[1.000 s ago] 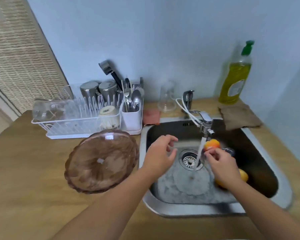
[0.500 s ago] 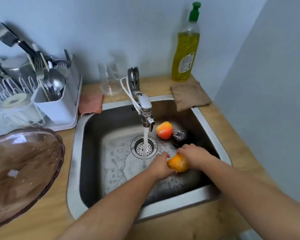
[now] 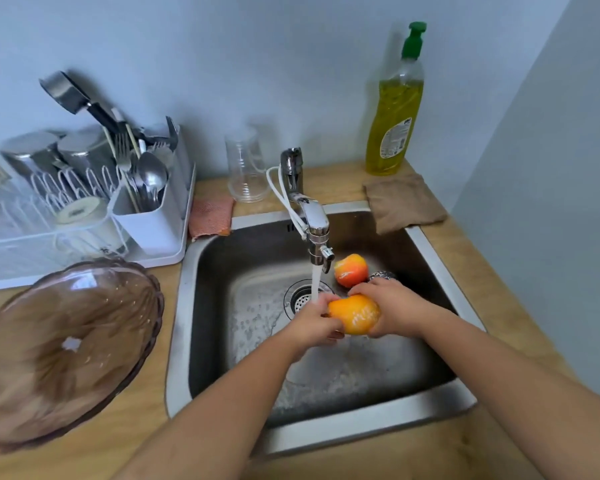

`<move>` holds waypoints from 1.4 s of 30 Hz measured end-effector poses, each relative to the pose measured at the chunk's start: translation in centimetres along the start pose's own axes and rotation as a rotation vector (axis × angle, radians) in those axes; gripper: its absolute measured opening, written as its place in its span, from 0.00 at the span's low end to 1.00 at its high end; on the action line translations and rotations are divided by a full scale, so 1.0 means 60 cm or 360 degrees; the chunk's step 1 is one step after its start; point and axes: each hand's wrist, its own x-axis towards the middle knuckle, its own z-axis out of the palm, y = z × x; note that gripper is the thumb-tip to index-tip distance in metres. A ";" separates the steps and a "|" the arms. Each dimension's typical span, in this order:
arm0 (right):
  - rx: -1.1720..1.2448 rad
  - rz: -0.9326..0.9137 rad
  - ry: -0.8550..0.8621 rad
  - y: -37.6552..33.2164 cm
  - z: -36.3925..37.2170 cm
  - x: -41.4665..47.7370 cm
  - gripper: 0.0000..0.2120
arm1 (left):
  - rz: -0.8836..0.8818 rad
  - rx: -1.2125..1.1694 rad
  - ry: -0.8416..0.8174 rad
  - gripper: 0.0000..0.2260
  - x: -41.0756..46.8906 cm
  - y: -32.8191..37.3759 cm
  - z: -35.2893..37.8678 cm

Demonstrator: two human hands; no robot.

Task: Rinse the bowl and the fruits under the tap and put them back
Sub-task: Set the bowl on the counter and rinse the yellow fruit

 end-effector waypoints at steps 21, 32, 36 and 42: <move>0.1258 0.0292 0.0690 -0.184 0.010 0.016 0.22 | 0.0381 -0.0160 0.0408 0.07 -0.083 0.007 -0.106; 0.1806 0.0726 0.0330 -0.140 -0.001 -0.008 0.14 | 0.0533 0.0214 0.0412 0.07 -0.059 0.018 -0.059; 0.1649 0.0662 0.0400 -0.114 0.000 -0.018 0.14 | 0.0222 0.0042 0.0287 0.10 -0.041 0.030 -0.047; 0.0700 0.0166 0.0837 -0.082 0.036 -0.028 0.23 | -0.0196 -0.0165 0.0119 0.11 -0.029 0.050 -0.036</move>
